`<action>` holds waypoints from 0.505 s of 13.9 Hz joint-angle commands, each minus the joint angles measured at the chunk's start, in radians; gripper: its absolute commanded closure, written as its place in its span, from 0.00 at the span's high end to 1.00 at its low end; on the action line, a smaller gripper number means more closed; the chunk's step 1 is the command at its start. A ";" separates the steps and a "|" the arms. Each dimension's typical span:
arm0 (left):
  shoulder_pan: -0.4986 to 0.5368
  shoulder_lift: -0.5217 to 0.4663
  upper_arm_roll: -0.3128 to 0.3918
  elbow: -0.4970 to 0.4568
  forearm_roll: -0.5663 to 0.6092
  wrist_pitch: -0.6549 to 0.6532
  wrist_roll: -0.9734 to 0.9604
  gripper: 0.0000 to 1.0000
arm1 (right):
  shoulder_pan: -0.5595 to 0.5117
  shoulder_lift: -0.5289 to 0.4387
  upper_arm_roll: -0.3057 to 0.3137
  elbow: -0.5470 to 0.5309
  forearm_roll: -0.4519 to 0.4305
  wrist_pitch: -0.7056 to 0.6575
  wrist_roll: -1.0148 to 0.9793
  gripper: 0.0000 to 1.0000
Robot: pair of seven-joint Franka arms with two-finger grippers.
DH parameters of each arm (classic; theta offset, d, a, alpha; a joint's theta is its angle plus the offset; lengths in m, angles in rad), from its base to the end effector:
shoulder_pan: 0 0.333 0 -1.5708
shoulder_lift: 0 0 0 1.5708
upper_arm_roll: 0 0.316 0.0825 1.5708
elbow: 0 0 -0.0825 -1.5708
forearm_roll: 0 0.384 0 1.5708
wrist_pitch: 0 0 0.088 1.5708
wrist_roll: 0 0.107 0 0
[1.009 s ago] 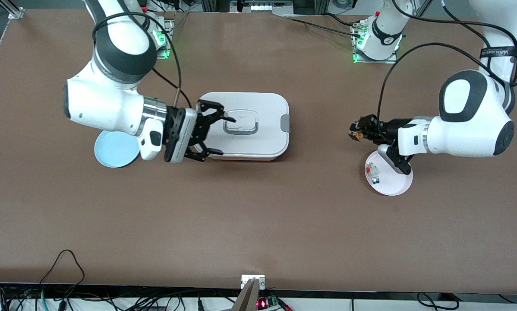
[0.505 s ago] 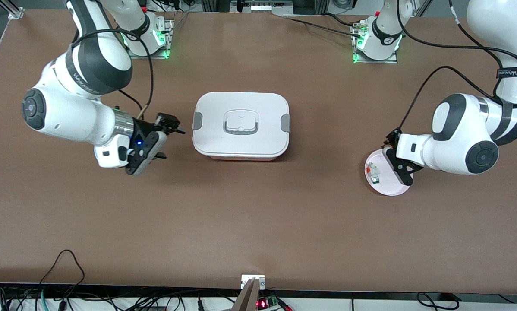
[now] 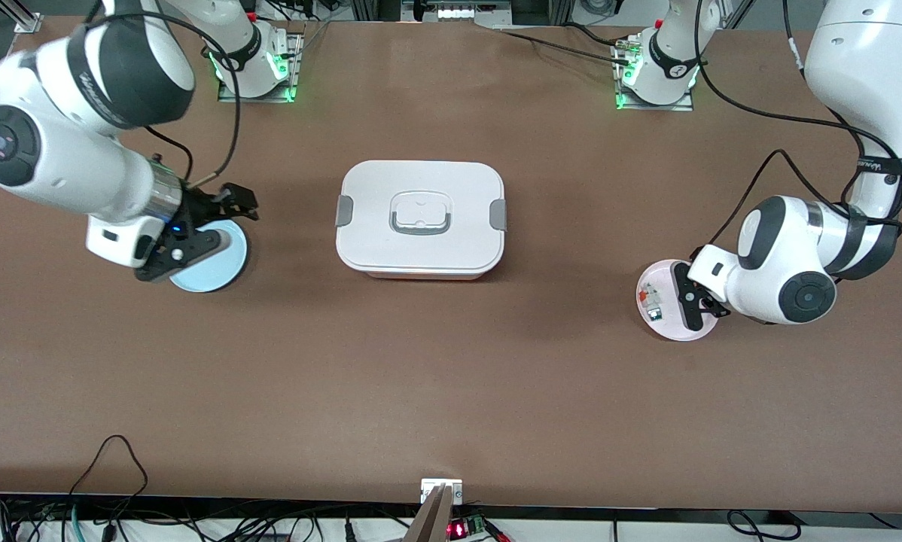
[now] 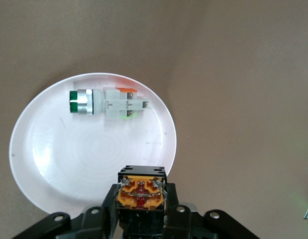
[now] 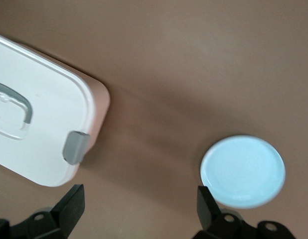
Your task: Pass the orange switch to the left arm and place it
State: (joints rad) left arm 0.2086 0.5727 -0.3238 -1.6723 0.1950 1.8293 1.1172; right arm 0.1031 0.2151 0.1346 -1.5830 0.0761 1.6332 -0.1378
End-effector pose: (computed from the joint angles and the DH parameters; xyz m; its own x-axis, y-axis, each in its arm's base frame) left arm 0.6310 -0.0388 0.2599 0.2351 -0.9607 -0.1472 -0.8996 -0.2725 0.3413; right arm 0.5924 0.1446 0.4995 0.9211 0.3606 -0.1469 0.3445 -0.9306 -0.1240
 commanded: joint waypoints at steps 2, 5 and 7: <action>0.009 -0.017 -0.008 -0.119 0.043 0.158 0.068 0.18 | -0.022 -0.092 -0.022 -0.020 -0.091 -0.065 0.135 1.00; 0.046 0.010 -0.008 -0.164 0.080 0.289 0.138 0.18 | -0.074 -0.140 -0.049 -0.025 -0.090 -0.072 0.136 1.00; 0.048 0.012 -0.008 -0.182 0.080 0.346 0.142 0.21 | -0.069 -0.181 -0.097 -0.045 -0.084 -0.070 0.136 1.00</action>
State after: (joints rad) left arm 0.2365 0.5874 -0.3226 -1.8321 0.2481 2.1225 1.2282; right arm 0.0384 0.0936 0.0654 -1.5874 -0.0055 1.5681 -0.0201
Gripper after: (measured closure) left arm 0.599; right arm 0.000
